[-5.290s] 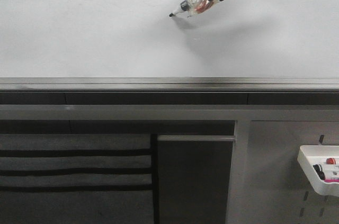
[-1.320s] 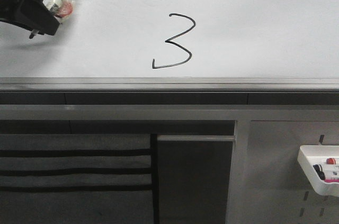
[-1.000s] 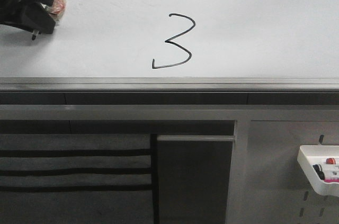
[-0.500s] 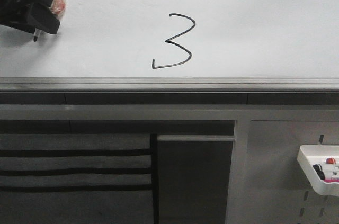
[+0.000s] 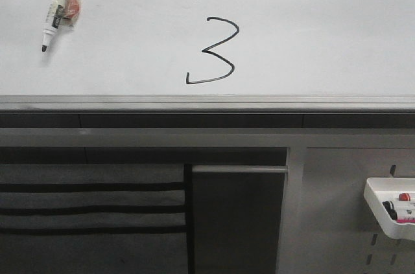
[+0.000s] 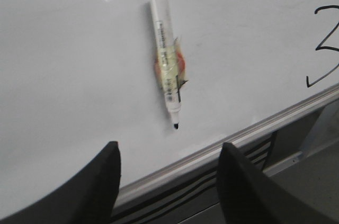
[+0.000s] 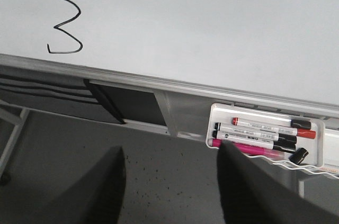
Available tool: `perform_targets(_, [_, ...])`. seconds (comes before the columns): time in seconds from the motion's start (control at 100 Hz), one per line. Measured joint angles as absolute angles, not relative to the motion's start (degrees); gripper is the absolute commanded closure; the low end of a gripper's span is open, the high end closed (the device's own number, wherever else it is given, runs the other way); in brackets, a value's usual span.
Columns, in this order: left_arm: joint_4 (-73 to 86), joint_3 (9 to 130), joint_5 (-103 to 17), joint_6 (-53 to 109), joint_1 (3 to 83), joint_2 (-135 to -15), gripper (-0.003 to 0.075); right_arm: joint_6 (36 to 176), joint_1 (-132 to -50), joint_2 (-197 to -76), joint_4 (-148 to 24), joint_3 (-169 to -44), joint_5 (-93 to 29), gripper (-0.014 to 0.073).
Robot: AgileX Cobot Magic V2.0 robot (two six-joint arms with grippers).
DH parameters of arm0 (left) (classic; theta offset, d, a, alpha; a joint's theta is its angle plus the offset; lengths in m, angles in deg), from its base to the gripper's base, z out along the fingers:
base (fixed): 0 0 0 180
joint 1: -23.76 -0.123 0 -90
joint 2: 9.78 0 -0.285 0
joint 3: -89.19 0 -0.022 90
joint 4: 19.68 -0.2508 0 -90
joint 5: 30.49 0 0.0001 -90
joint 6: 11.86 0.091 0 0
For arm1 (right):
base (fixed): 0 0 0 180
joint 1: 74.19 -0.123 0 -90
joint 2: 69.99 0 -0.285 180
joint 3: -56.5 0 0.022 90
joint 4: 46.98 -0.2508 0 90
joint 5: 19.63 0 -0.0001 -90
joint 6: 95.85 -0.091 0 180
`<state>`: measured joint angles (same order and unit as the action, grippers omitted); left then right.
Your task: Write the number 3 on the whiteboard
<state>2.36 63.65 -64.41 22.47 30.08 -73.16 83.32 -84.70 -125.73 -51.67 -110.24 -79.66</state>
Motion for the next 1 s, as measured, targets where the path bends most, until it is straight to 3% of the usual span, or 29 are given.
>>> perform_targets(0.09, [0.6, 59.3, -63.4, 18.7, 29.0, -67.3, 0.0413, 82.4, -84.7, -120.6, -51.5, -104.9, -75.8, 0.0491])
perform_targets(0.2, [2.3, 52.4, -58.3, 17.3, 28.2, -61.1, 0.0549, 82.1, -84.7, -113.8, -51.4, -98.0, -70.2, 0.067])
perform_targets(0.35, [6.0, 42.6, -47.6, 17.1, 28.1, -53.9, 0.0738, 82.0, -84.7, -106.5, -50.8, -89.9, -62.4, 0.0668])
perform_targets(0.81, [8.5, 28.1, -42.5, 16.8, 28.2, -50.6, 0.0738, 82.0, -84.7, -103.3, -50.4, -80.7, -59.3, 0.0668])
perform_targets(1.0, [8.1, 22.1, -41.4, 16.8, 28.8, -36.8, 0.0738, 82.0, -84.7, -103.3, -50.4, -80.6, -59.1, 0.0668])
